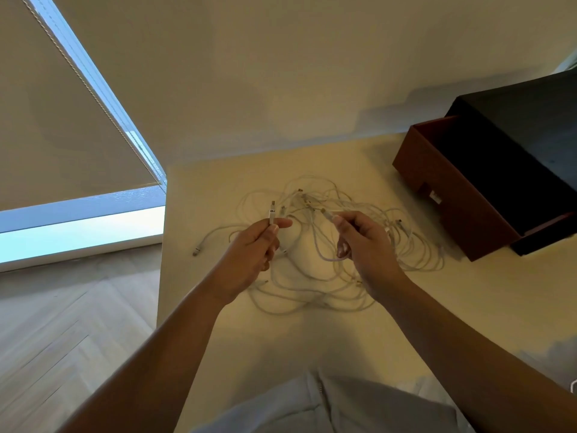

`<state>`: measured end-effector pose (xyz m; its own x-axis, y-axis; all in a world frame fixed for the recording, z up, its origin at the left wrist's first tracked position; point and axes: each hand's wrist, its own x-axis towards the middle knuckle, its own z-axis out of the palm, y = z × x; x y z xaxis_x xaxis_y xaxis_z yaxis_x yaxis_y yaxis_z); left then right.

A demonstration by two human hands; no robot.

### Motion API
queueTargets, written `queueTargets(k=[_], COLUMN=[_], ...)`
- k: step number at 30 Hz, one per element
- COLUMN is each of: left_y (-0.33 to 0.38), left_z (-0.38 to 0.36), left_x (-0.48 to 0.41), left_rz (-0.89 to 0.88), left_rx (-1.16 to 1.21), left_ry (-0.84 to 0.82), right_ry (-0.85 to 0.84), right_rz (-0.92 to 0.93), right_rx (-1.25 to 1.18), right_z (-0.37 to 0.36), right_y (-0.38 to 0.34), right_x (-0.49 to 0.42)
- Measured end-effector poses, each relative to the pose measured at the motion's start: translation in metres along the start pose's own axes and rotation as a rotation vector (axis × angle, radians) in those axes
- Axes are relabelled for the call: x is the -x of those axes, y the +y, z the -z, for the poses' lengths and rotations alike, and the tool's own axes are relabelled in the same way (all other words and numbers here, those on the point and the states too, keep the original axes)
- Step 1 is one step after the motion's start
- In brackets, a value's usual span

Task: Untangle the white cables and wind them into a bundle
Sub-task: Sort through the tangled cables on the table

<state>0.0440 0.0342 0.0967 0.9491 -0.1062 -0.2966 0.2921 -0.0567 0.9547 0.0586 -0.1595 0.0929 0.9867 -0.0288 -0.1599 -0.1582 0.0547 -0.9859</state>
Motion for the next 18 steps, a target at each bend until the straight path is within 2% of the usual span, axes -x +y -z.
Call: queueTargets(k=[4, 7, 12, 18], left_y=[0.001, 0.001, 0.004, 0.01], left_z=[-0.007, -0.011, -0.014, -0.022], left_x=[0.0, -0.001, -0.001, 0.001], left_rz=[0.009, 0.013, 0.031, 0.027], left_rx=[0.028, 0.054, 0.119, 0.131], left_ry=[0.012, 0.023, 0.013, 0.005], right_ry=[-0.189, -0.287, -0.221, -0.202], right_rz=[-0.096, -0.06, -0.117, -0.103], right_rx=[-0.177, -0.195, -0.241, -0.267], right_z=[-0.015, -0.021, -0.023, -0.032], right_y=[-0.008, -0.011, -0.008, -0.006], right_x=[0.008, 0.012, 0.011, 0.011])
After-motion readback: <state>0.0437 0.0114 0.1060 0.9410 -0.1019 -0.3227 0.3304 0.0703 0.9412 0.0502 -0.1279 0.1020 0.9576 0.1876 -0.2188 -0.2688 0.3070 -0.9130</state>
